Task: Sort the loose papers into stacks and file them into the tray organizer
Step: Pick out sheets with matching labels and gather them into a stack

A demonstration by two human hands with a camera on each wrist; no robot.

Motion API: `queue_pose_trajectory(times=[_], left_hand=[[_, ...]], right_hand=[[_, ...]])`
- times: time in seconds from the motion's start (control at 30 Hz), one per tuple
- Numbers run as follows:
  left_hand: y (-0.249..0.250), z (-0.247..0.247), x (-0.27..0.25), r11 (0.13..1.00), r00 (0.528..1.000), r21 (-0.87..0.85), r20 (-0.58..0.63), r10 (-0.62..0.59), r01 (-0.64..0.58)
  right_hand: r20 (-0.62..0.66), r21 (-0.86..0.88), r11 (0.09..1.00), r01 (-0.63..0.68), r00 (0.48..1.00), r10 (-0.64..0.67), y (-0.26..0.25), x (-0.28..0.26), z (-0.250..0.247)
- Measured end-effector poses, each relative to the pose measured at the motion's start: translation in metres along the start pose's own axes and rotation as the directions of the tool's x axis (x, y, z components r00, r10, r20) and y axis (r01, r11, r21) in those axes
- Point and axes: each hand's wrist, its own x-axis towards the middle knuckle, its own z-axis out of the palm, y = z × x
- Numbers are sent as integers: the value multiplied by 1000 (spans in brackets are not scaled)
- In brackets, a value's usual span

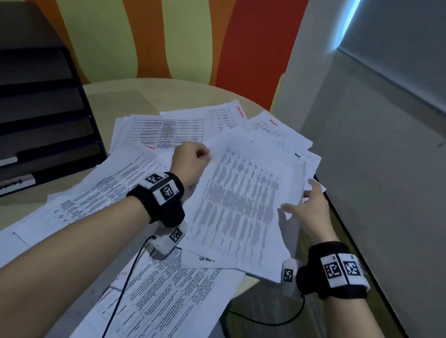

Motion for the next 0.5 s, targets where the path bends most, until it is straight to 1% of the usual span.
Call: queue_pose_trajectory(times=[0.07,0.1,0.17,0.23,0.33,0.4,0.47,0.5], left_hand=[[-2,-7,7,977,993,-196,-71,-94,79],[-2,-12,11,970,987,-228,-109,-115,88],[-4,-23,19,966,978,-246,-173,-120,75],[-8,-34,28,959,960,-274,-239,-143,75],[-22,-45,42,947,942,-311,-286,-176,82],[-26,-50,46,939,933,-332,-301,-197,92],[-30,-55,49,929,931,-355,-294,-215,103],[-29,-58,48,920,933,-373,-277,-231,117]], right_hand=[[-40,81,997,15,999,-12,-1,2,-4],[-49,119,993,14,999,-8,-2,2,-5],[-70,159,987,26,997,-15,-3,3,-5],[-58,208,978,25,998,-13,-9,-1,-6],[-28,259,965,40,999,-34,-20,-8,-2],[6,219,973,67,998,-70,-27,-12,4],[35,86,993,81,996,-84,-35,-19,13],[79,22,996,83,993,-85,-37,-23,17]])
